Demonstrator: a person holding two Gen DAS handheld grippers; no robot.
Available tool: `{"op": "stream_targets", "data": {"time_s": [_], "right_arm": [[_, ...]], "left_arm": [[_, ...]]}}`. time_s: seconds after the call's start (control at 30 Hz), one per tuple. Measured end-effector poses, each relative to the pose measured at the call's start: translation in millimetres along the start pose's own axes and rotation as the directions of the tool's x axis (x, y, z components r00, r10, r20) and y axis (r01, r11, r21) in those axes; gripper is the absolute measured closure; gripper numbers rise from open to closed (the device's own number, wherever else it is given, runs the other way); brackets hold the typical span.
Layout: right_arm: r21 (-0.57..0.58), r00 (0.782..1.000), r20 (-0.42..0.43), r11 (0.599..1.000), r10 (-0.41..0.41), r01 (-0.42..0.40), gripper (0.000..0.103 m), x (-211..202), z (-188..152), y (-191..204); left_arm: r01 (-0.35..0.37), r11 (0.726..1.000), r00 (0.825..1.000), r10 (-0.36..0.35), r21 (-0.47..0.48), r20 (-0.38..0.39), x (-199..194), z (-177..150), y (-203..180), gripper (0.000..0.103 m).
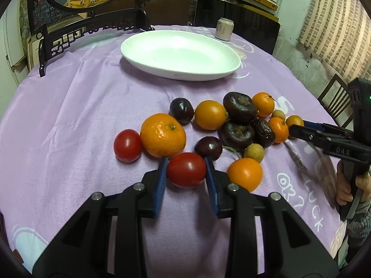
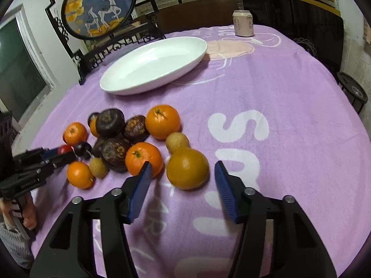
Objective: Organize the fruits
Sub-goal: 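Grasp a red tomato with the left tool while the right tool grasps a yellow orange, then carry both fruits over the white plate and open both tools to drop them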
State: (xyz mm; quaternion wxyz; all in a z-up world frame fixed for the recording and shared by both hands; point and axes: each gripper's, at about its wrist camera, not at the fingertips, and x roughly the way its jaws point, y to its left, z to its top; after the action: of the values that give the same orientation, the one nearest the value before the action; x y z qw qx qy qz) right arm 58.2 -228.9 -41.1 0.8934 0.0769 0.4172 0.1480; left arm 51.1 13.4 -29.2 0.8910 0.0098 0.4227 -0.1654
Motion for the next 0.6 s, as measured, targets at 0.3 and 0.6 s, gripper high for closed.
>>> {"op": "stream_targets", "data": {"time_s": [0.3,0.6], "right_arm": [[0.102,0.995,-0.005,0.99,0.103,-0.102,0.067,-4.5,-1.8,-18.9],[0.076,0.99,0.095,0.991,0.106,-0.114,0.067,-32.0,61.1,-2.8]], "left_arm": [[0.032,0.999,0.999,-0.032,-0.014,0.013,-8.7,-1.8,-0.2,0.071],[0.008,1.0,0.999,-0.008,-0.012,0.053,-12.2,62.4,1.5,0.071]]}}
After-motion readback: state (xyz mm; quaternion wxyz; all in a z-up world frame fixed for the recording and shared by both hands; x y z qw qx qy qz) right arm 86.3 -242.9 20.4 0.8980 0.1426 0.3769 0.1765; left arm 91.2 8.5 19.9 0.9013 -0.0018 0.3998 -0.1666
